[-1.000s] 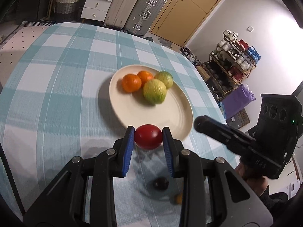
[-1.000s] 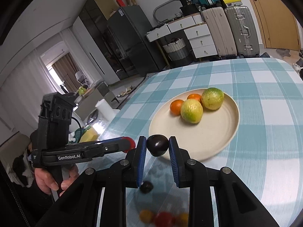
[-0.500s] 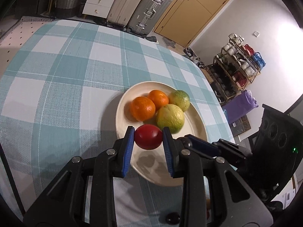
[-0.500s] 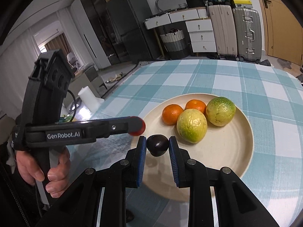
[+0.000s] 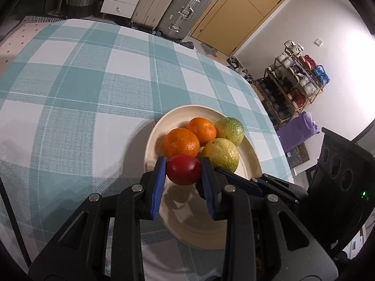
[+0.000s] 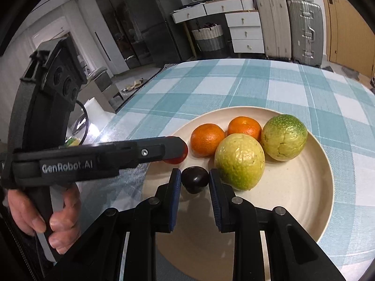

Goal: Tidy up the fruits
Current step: 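Lower both fruits onto the plate and open both grippers, then withdraw both grippers from the plate toward the remaining fruits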

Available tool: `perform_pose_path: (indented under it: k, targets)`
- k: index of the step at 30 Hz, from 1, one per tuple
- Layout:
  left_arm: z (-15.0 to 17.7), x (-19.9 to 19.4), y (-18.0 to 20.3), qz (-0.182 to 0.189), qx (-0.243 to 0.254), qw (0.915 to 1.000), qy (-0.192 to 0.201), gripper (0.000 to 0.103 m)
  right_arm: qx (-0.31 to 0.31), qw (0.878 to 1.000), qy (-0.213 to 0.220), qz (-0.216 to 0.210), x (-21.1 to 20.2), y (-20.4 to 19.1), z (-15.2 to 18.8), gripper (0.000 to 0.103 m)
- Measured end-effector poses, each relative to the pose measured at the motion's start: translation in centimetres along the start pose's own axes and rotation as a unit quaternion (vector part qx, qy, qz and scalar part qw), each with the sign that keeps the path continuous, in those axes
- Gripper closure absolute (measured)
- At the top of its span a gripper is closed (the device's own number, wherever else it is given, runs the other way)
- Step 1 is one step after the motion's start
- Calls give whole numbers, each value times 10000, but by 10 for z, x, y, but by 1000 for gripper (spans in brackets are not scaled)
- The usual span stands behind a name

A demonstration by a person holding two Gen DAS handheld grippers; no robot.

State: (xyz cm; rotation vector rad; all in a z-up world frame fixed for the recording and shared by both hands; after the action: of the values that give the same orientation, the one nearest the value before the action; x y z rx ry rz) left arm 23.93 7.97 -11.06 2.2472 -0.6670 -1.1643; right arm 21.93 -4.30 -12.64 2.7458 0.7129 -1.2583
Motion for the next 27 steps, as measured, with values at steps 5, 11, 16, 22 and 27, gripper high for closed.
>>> perform_pose_path:
  k: [5, 11, 16, 22, 27]
  targets:
    - [-4, -2, 4, 80, -25, 9999, 88, 76, -122, 9997, 108, 159, 0, -5, -7, 75]
    - [-6, -13, 15, 87, 128, 9997, 162, 76, -95, 9994, 325, 87, -17, -4, -10, 46]
    - [-3, -26, 21, 5, 100, 9997, 220, 76, 46, 9987, 495, 114, -35, 2, -11, 37]
    - [8, -42, 33, -93, 130, 9996, 241, 76, 324, 9967, 701, 248, -62, 18, -9, 33]
    - [23, -56, 47, -180, 226, 9992, 263, 75, 561, 9943, 856, 293, -87, 31, -2, 29]
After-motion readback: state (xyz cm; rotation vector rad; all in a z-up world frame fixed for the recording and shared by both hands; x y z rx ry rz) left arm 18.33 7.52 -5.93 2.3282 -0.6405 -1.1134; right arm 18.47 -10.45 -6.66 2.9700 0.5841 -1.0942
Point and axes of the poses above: each gripper's, at about its wrist camera, not at the fingertips, and x roughly the way its jaws point, y to its right, z to its underside, the point moved 2 cm from there along x, roughly the way its jaws point, and after that the axes turned 11 degrees about z, right-handed, at the moved point
